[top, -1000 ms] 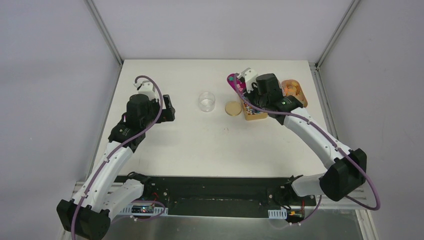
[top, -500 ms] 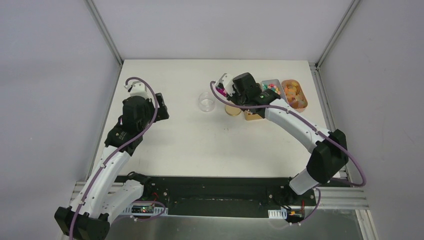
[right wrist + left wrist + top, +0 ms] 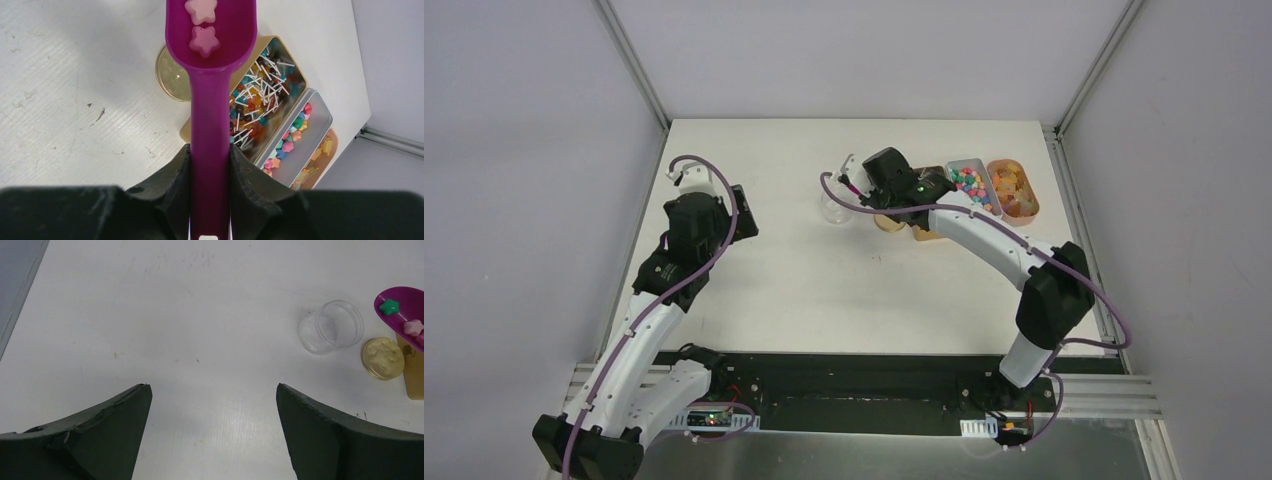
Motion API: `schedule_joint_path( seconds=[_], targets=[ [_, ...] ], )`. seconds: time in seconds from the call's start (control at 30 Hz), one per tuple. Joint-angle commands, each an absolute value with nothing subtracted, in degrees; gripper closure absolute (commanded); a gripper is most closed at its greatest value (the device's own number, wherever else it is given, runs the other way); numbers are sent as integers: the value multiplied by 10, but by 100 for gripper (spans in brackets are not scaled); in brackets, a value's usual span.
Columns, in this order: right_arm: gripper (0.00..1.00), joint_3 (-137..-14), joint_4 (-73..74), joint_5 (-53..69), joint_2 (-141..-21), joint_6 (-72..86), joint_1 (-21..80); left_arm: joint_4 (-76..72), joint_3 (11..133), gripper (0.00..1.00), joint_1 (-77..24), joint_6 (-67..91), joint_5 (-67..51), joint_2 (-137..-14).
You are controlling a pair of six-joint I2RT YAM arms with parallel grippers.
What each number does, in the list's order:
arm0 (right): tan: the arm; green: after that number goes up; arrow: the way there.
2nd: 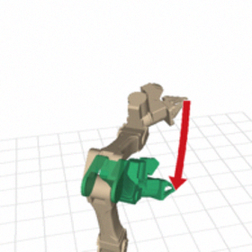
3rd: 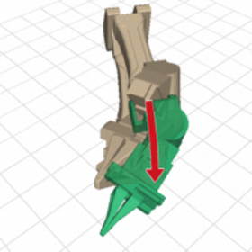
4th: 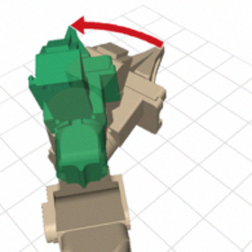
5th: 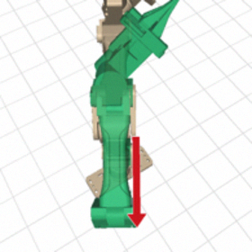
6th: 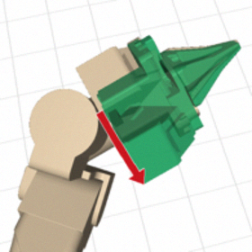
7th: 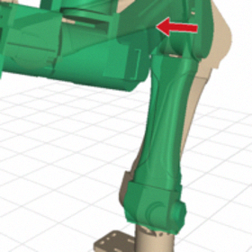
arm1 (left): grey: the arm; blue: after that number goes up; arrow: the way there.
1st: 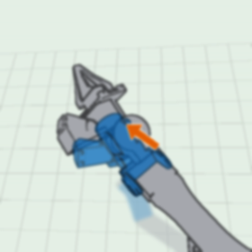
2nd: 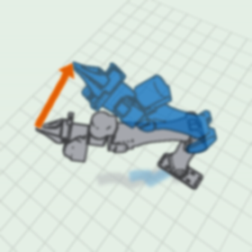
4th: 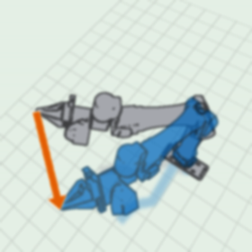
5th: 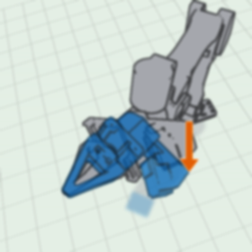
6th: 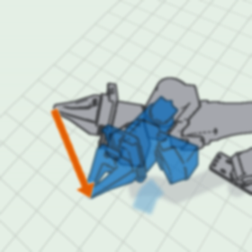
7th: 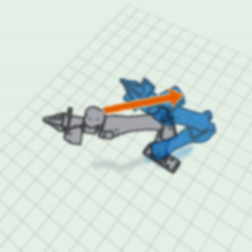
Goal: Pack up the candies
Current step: Place the fake candies in the packing bottle.
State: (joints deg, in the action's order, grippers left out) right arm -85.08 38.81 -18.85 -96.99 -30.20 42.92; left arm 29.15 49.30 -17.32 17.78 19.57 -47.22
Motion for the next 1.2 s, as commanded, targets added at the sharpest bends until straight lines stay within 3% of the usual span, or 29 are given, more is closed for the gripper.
schedule_joint_path(
  seconds=[0.0, 1.17],
  targets=[
    [100, -901, 395, -233, -990, -322, 446, 294, 515, 1, -178, 194, 217, -459],
    [100, -971, 440, -385, -1090, -404, 520, 299, 518, 1, -179, 202, 234, -459]
  ],
)
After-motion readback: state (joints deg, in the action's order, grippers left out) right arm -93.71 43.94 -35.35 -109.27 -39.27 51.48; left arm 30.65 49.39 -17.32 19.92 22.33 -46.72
